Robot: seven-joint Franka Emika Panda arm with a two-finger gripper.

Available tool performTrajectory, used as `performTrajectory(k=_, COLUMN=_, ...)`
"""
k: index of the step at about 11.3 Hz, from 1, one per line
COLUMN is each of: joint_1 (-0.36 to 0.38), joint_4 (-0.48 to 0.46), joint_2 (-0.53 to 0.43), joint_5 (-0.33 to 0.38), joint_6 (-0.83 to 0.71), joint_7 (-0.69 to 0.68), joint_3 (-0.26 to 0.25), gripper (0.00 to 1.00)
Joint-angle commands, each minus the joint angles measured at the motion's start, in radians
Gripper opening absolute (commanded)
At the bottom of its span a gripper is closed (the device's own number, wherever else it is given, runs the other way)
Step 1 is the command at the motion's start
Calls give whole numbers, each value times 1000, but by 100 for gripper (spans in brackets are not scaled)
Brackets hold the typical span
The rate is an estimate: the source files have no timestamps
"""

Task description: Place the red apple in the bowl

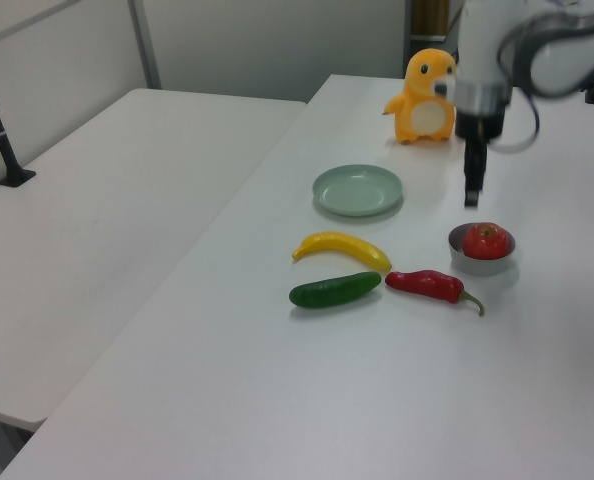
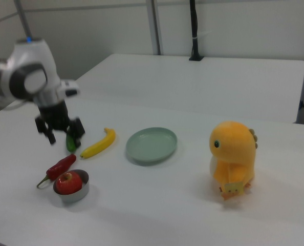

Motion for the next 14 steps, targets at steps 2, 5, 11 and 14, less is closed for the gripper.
performTrajectory(k=2, joint_1=-24, joint_4=384, joint_2=-3, joint_5=9, joint_6=-409, joint_7=36, joint_3=-54, gripper=100)
performTrajectory(k=5, joint_1=-23, joint_4=515, joint_2=-11, joint_5=17, joint_6=-497, joint_7=36, joint_3=-104, gripper=100)
performTrajectory(k=11, joint_1=-1, joint_4=483, joint_2=23, joint_5=32, joint_6=-341, joint_7=-39, joint_3=-205, gripper=100)
performTrajectory(k=14, joint_1=20, joint_4=466, joint_2=34, joint_5=32, joint_6=-288, joint_7=-57, joint_3=-237, gripper=100)
